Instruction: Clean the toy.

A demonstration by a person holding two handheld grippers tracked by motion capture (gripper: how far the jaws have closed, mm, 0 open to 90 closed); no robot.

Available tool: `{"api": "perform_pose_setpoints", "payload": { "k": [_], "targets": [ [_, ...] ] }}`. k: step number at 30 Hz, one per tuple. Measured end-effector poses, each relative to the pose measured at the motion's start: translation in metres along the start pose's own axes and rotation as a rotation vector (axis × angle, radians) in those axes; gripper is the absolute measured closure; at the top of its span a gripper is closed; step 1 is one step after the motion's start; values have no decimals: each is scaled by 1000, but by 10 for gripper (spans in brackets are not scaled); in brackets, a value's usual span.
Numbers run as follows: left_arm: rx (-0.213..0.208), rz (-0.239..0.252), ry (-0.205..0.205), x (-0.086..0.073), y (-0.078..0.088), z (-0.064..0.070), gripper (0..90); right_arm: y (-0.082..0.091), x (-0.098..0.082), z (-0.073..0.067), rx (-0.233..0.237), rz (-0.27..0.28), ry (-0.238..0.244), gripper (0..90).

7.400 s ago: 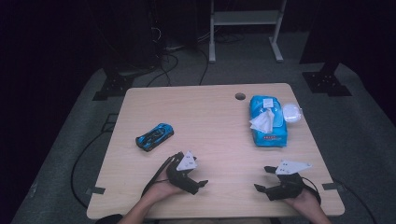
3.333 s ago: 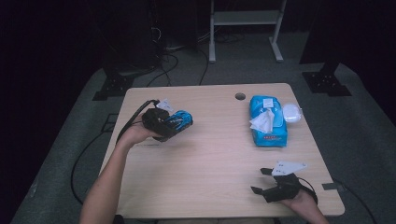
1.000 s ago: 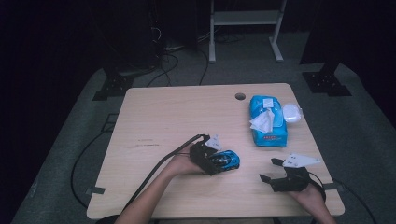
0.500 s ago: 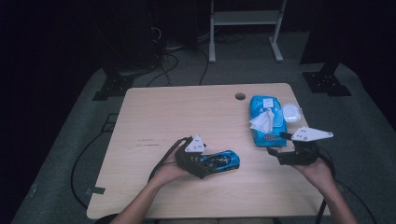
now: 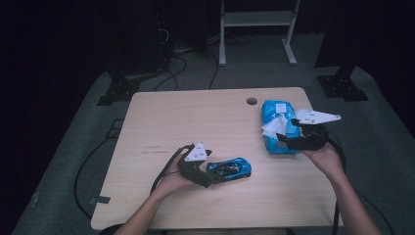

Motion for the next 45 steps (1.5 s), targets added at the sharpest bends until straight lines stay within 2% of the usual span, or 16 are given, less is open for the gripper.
{"api": "perform_pose_setpoints", "payload": {
  "k": [3, 4, 9, 12, 13, 18, 20, 23, 24, 25, 26, 28, 31, 34, 38, 45],
  "targets": [
    [-5, 7, 10, -1, -2, 1, 88, -12, -4, 4, -14, -8, -3, 215],
    [-6, -5, 5, -3, -2, 2, 88, -19, -9, 9, -29, -20, -13, 215],
    [-14, -29, -12, -8, -3, 2, 89, -32, -19, 14, -42, -48, -27, 216],
    [-10, -29, -23, -8, -2, 1, 88, -38, -24, 20, -76, -57, -18, 224],
    [-11, -24, -16, -8, -2, 2, 88, -38, -25, 21, -79, -60, -23, 224],
    [-16, -30, -30, -10, -3, 3, 89, -45, -34, 27, -108, -102, -22, 245],
    [-19, -35, -28, -11, -4, 2, 89, -46, -36, 31, -131, -106, -29, 284],
    [-21, -39, -22, -14, -4, 2, 89, -50, -40, 33, -124, -108, -46, 357],
    [-18, -42, -21, -14, -4, 2, 89, -53, -42, 34, -132, -120, -38, 425],
    [-17, -46, -20, -15, -4, 1, 89, -53, -42, 34, -132, -120, -38, 425],
    [-15, -47, -21, -16, -4, 1, 89, -53, -43, 35, -144, -125, -31, 476],
    [-11, -42, -17, -16, -3, 0, 89, -53, -47, 39, -162, -135, -50, 562],
    [-10, -42, -11, -16, -3, -2, 89, -54, -50, 42, -159, -142, -82, 709],
    [-6, -45, -11, -17, -2, -2, 89, -52, -51, 43, -156, -149, -64, 855],
    [1, -38, -10, -16, -2, -3, 89, -47, -47, 44, -142, -131, -81, 882],
    [0, -50, -11, -19, -2, -5, 89, -25, -20, 45, -133, -24, -83, 889]
  ]
}}
Point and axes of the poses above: each handheld gripper's, and its own axes: y roughly backward along the jaws, x roughly out of its top, z roughly to its right, the point moved 8 cm from there along -y, roughly forward along the jaws, and after that the axes turned 13 degrees about z, right-handed, at the moved point
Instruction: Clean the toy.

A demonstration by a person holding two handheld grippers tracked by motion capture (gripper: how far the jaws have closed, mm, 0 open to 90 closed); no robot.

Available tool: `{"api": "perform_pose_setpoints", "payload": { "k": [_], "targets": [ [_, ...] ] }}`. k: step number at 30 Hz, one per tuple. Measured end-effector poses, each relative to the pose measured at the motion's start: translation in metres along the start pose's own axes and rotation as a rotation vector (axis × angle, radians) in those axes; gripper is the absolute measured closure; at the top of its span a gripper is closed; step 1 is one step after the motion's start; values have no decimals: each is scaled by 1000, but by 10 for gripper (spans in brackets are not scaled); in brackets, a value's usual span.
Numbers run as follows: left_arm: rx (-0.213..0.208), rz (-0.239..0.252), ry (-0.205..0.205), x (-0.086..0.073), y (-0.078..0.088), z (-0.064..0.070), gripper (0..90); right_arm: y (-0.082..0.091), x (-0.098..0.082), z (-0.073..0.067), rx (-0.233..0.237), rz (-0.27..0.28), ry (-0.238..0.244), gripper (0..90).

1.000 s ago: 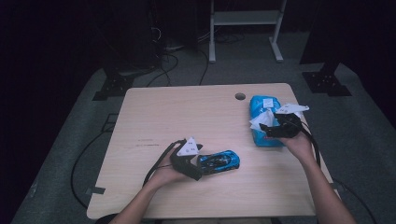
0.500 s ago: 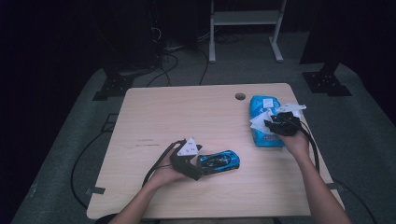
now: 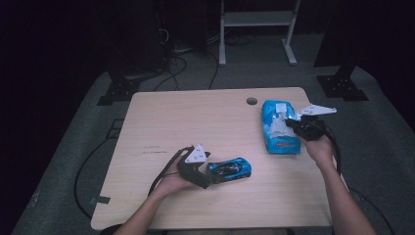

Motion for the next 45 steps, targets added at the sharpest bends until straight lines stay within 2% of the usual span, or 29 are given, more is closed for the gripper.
{"api": "perform_pose_setpoints", "payload": {
  "k": [2, 6, 7, 8, 9, 10, 12, 13, 14, 15, 18, 20, 24, 26, 30, 33, 34, 36, 39, 41, 45],
  "targets": [
    [1, 2, 5, 0, 0, 0, 89, 7, 9, -2, 16, 31, -8, 890],
    [4, -2, 5, -1, 0, -1, 89, 23, 31, -18, 74, 101, 0, 889],
    [5, -2, 11, -1, 0, -1, 89, 29, 37, -26, 101, 109, 16, 889],
    [3, -2, 15, -1, 0, -1, 89, 37, 44, -41, 137, 124, 44, 889],
    [2, 0, 17, -1, 0, -1, 89, 37, 44, -41, 137, 124, 44, 889],
    [2, -2, 13, -1, 0, -1, 89, 42, 48, -54, 173, 134, 57, 888],
    [1, -4, 12, -1, 0, -1, 89, 49, 50, -74, 219, 120, 88, 888],
    [0, -5, 11, -1, 0, -1, 89, 57, 50, -96, 276, 108, 121, 888],
    [0, -4, 9, -1, 0, -1, 89, 57, 50, -96, 276, 108, 121, 888],
    [-3, -1, 9, -1, 1, -1, 89, 62, 49, -109, 319, 112, 126, 887],
    [-4, 0, 15, -1, 1, -1, 89, 70, 46, -134, 398, 101, 135, 888],
    [-7, 1, 14, 0, 1, 0, 88, 74, 42, -151, 454, 75, 137, 888],
    [-17, 8, 9, 0, 0, 1, 89, 74, 35, -172, 558, 16, 118, 887],
    [-23, -1, 12, -1, -1, 2, 89, 67, 28, -177, 575, -15, 126, 885],
    [-45, -12, 17, -3, -3, 5, 89, 39, 8, -183, 614, -96, 94, 884],
    [-71, -16, 21, -4, -3, 7, 133, 17, -4, -184, 603, -141, 89, 881],
    [-72, -22, 27, -6, -3, 7, 141, 9, -8, -184, 602, -148, 78, 880],
    [-80, -35, 32, -8, -4, 6, 141, -3, -14, -183, 586, -157, 86, 879],
    [-74, -43, 46, -11, -5, 4, 140, -15, -21, -182, 576, -159, 73, 857],
    [-75, -44, 47, -11, -6, 3, 140, -23, -28, -181, 561, -171, 89, 810],
    [-79, -73, 41, -15, -6, 2, 139, -29, -36, -183, 548, -148, 97, 724]
  ]
}}
Point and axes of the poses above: each handheld gripper's, and its own axes: y roughly backward along the jaws, x roughly out of its top, z roughly to its right, the point moved 8 cm from there along -y, roughly forward along the jaws, and after that the axes turned 13 degrees about z, right-handed, at the moved point
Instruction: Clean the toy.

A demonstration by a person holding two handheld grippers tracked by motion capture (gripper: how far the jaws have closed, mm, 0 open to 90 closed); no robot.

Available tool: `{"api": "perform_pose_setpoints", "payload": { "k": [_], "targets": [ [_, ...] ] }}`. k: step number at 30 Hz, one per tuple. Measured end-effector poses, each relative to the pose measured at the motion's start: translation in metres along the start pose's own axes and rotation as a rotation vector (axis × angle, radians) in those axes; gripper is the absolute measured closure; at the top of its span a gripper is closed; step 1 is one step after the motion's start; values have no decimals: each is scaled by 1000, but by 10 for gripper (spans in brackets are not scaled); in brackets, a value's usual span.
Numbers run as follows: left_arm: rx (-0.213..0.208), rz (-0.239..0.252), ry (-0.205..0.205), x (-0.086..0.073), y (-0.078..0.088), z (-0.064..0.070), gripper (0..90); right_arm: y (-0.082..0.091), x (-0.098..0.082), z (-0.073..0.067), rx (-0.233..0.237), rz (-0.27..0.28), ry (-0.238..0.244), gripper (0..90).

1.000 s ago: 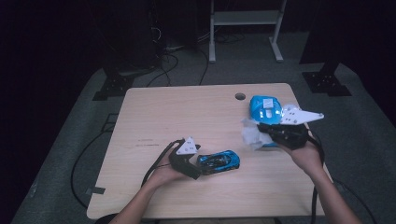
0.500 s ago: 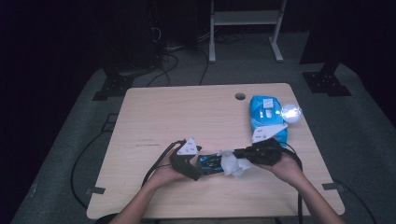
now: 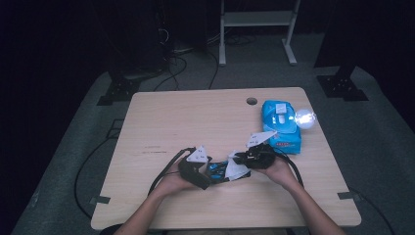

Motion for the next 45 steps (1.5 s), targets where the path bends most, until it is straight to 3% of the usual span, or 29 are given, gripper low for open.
{"api": "perform_pose_setpoints", "payload": {
  "k": [5, 7, 10, 12, 15, 18, 23, 25, 31, 33, 35, 40, 45],
  "targets": [
    [-17, -29, 12, -5, -3, 1, 139, -5, -10, -1, 13, -5, -4, 647],
    [-19, -46, 8, -7, -4, 1, 140, -6, -12, -1, 2, 12, 14, 647],
    [-16, -67, 3, -9, -8, -1, 140, -6, -14, -2, -3, 53, -6, 655],
    [-16, -77, 12, -11, -10, -1, 142, -5, -16, -2, -2, 73, -25, 698],
    [-27, -91, -2, -13, -12, 1, 214, -5, -17, -3, -12, 88, -21, 797],
    [-19, -95, -17, -13, -13, 1, 230, -4, -18, 0, -16, 98, -36, 841],
    [-18, -92, -22, -14, -13, 1, 231, 5, -21, 0, -6, 53, -57, 856],
    [-18, -94, -27, -14, -13, 1, 230, 11, -20, -3, 2, 48, -46, 858],
    [-17, -93, -27, -13, -13, 1, 230, 22, -10, -33, 117, 66, -58, 857],
    [-15, -95, -28, -13, -13, 1, 230, 19, -12, -34, 99, 40, -26, 846],
    [-13, -96, -30, -13, -13, 1, 231, 16, -15, -27, 52, 30, 2, 815],
    [-17, -91, -29, -13, -14, 1, 231, 8, -17, -17, 24, 53, -37, 753],
    [-19, -93, -28, -13, -13, 1, 233, 0, -17, -13, 2, 83, -41, 786]
  ]
}}
Point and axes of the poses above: each handheld gripper's, and its own axes: y roughly backward along the jaws, x roughly out of its top, z roughly to its right, the point moved 8 cm from there along -y, roughly forward along the jaws, and after that the axes turned 13 degrees about z, right-handed, at the moved point
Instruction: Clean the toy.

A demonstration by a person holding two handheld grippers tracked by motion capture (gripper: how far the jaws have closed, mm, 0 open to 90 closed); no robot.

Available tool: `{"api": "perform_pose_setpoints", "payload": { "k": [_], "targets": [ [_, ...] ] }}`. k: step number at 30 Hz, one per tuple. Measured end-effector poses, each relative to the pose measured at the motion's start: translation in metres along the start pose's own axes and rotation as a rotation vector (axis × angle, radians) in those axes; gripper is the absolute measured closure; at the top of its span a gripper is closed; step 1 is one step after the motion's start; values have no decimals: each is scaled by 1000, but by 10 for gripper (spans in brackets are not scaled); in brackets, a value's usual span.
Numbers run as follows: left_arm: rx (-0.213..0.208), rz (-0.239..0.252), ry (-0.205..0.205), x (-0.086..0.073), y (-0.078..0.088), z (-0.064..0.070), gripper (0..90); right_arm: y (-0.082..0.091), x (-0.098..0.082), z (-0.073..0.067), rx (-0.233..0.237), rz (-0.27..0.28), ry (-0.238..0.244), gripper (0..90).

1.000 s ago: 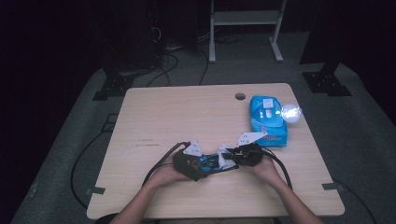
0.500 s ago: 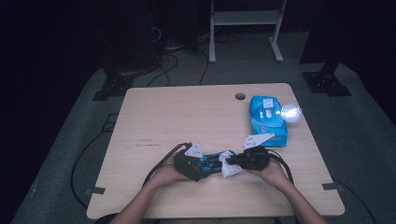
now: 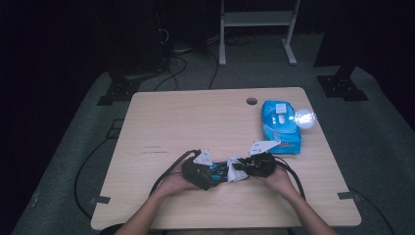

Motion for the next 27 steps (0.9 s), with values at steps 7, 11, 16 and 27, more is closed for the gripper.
{"api": "perform_pose_setpoints", "payload": {
  "k": [7, 11, 16, 27],
  "targets": [
    [3, -5, -6, 0, 0, 0, 234, 15, -12, 11, -56, -23, -12, 830],
    [2, -5, -5, 0, 0, 0, 234, 24, -17, 13, -78, -18, -24, 838],
    [1, -4, -2, 0, 1, 0, 233, 13, -12, -1, -42, 8, -18, 840],
    [7, -3, -5, 0, 0, 0, 233, 24, -19, 15, -92, 5, -56, 844]
  ]
}}
Point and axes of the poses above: each handheld gripper's, and its own axes: y roughly backward along the jaws, x roughly out of its top, z roughly to its right, the point moved 8 cm from there along -y, roughly forward along the jaws, and after that the axes turned 13 degrees about z, right-handed, at the moved point
